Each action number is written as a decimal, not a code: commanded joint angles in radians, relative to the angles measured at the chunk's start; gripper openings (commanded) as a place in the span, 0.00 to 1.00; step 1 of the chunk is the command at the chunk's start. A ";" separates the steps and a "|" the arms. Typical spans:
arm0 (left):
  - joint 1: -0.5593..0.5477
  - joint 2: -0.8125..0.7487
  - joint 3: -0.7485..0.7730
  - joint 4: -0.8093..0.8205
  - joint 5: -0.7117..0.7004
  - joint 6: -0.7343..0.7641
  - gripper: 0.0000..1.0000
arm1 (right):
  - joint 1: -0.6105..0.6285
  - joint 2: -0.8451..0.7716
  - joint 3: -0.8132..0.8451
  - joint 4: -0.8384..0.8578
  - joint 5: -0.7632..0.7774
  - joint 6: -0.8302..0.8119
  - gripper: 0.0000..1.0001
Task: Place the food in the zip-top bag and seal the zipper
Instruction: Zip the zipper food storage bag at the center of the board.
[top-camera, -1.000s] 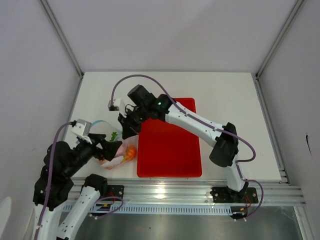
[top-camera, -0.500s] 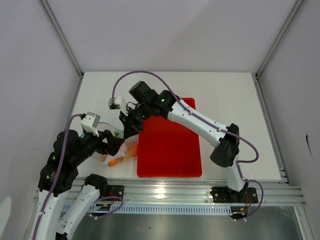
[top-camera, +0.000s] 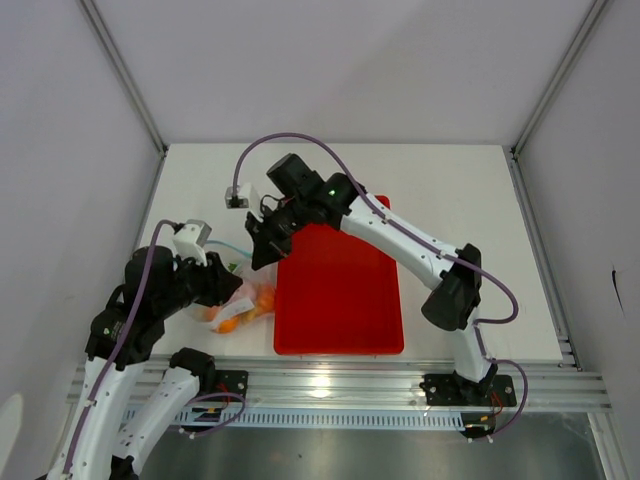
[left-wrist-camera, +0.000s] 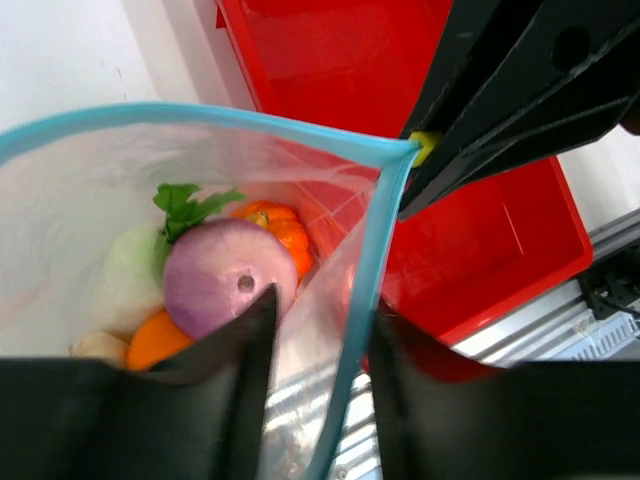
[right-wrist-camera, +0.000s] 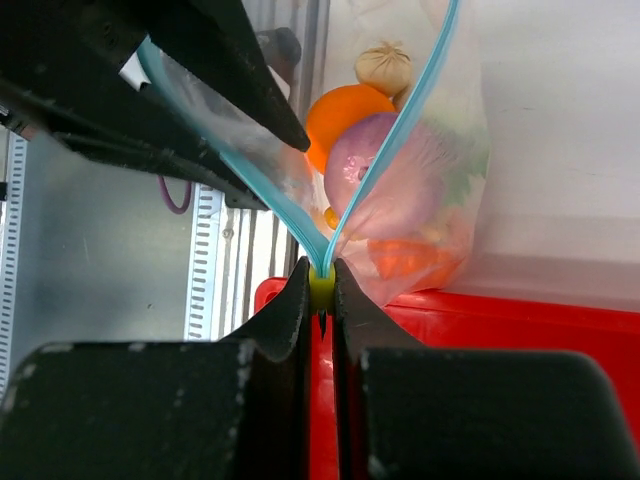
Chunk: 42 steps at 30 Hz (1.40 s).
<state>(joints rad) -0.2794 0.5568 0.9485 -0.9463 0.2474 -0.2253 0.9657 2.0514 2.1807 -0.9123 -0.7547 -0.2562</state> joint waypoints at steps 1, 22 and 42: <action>-0.004 0.005 0.022 -0.014 0.000 -0.032 0.35 | -0.010 -0.062 0.010 0.036 -0.044 0.000 0.00; -0.003 -0.015 0.004 0.027 -0.014 -0.082 0.01 | 0.001 -0.433 -0.792 0.965 0.239 0.310 0.99; -0.003 -0.014 0.003 0.032 -0.014 -0.082 0.01 | 0.025 -0.264 -0.860 1.352 0.155 0.457 0.68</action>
<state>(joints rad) -0.2794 0.5472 0.9482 -0.9516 0.2211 -0.2916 0.9890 1.7809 1.2945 0.3485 -0.5606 0.1806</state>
